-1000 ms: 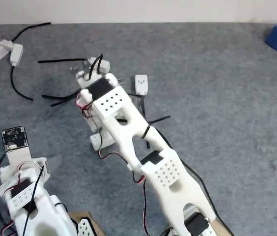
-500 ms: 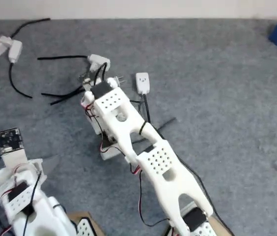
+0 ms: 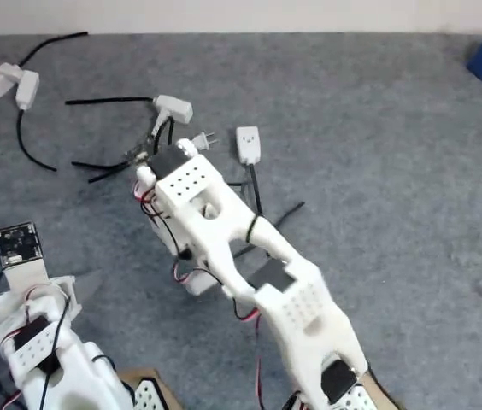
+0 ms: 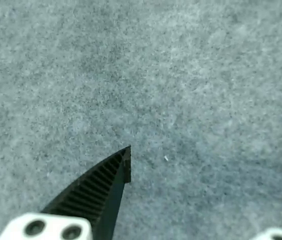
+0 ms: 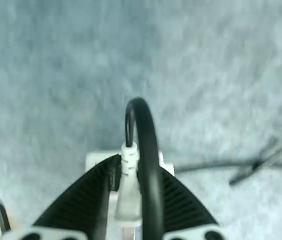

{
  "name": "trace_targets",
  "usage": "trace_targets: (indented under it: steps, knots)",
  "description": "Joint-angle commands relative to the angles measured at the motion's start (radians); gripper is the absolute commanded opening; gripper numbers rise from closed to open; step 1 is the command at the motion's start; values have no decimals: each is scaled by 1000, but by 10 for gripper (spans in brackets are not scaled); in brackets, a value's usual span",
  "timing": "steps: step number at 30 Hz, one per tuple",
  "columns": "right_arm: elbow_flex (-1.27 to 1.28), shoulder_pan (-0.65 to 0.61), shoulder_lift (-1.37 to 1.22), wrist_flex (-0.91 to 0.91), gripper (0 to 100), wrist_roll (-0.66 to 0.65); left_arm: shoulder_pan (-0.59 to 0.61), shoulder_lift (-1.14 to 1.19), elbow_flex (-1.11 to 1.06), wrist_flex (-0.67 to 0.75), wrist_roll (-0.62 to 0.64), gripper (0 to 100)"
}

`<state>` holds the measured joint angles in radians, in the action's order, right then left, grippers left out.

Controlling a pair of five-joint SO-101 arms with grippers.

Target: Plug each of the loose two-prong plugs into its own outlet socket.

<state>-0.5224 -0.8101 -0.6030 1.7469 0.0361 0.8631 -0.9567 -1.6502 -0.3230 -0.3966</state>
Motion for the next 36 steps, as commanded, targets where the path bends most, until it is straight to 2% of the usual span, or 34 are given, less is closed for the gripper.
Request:
trace_targets:
  steps: [1,5,10,14,17,19,23,28,36]
  knots:
    - [105,-8,191,12,6,-28,-21,-15,24,17,-6,499]
    - [110,59,360,-58,6,-17,-84,-15,24,12,-6,499]
    - [294,117,625,-305,7,12,-88,-15,35,6,-5,499]
    - [684,85,848,-621,7,5,-91,-15,35,-2,-6,499]
    - [1093,82,989,-952,7,-31,-93,-15,35,-2,-6,499]
    - [1308,76,1070,-1075,6,-46,-93,-15,36,-2,-6,499]
    - [1405,58,1201,-1010,6,-28,-97,-15,36,-2,-8,499]
    - [1616,56,1391,-1106,6,-29,-111,-7,24,-9,-6,499]
    - [1854,28,1767,-1109,6,-71,-111,-15,50,-146,-9,499]
